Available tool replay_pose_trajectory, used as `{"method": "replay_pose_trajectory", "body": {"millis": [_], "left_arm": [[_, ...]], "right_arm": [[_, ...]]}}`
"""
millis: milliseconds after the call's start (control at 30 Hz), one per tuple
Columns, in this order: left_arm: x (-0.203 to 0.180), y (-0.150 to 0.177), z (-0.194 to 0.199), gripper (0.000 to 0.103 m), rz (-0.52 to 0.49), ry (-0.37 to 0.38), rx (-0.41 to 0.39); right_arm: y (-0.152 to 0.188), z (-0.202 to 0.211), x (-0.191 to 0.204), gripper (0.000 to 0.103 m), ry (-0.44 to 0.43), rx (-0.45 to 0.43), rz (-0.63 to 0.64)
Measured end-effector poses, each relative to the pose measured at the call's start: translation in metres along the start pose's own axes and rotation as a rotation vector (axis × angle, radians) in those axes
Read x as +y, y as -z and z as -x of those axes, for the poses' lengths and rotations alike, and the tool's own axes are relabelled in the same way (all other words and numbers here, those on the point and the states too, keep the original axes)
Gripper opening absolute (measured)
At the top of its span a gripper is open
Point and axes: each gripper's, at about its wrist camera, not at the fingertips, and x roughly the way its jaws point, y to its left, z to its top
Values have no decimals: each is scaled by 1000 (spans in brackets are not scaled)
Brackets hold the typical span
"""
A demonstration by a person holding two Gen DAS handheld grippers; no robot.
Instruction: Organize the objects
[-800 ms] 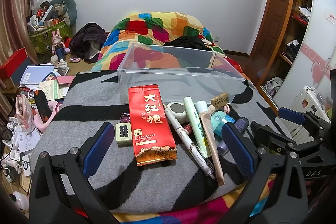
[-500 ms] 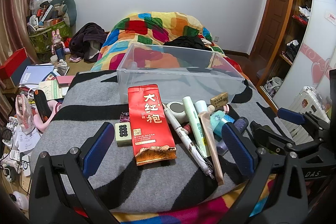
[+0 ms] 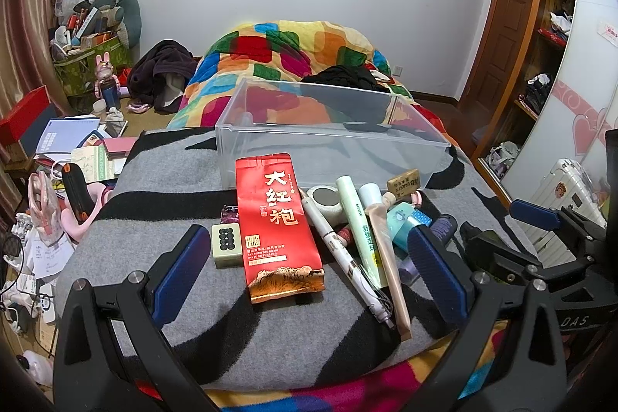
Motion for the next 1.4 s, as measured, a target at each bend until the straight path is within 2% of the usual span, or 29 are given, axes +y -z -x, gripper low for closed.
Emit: {"method": "replay_pose_trajectory", "body": {"millis": [367,633,667,733,767,967,1233,1400], "left_arm": [[1,3,-2,103,8,-2,5],[19,5,-4,103,58,-12,14],[22,4,-4,101,62,-13,13],[25,4,-6,89,63,-21,23],[27,3,-8,83,62,-27,33],[31,3,-18,78,93,-2,81],[18,22,-33,78,61,-10,148],[25,22,-48,78,111,-27,176]], "right_arm": [[1,-1,0,102,1,3,-1],[4,1,-8,102,19,7,-15],[4,1,-9,102,26,5,-16],[6,2,-12,101,37,9,-20],[6,1,-14,99,40,14,-23],[19,-6,-32,85,63,73,-68],[30,-15,-49,70,50,138,-125],[33,-19,-53,53,38,158,-146]]}}
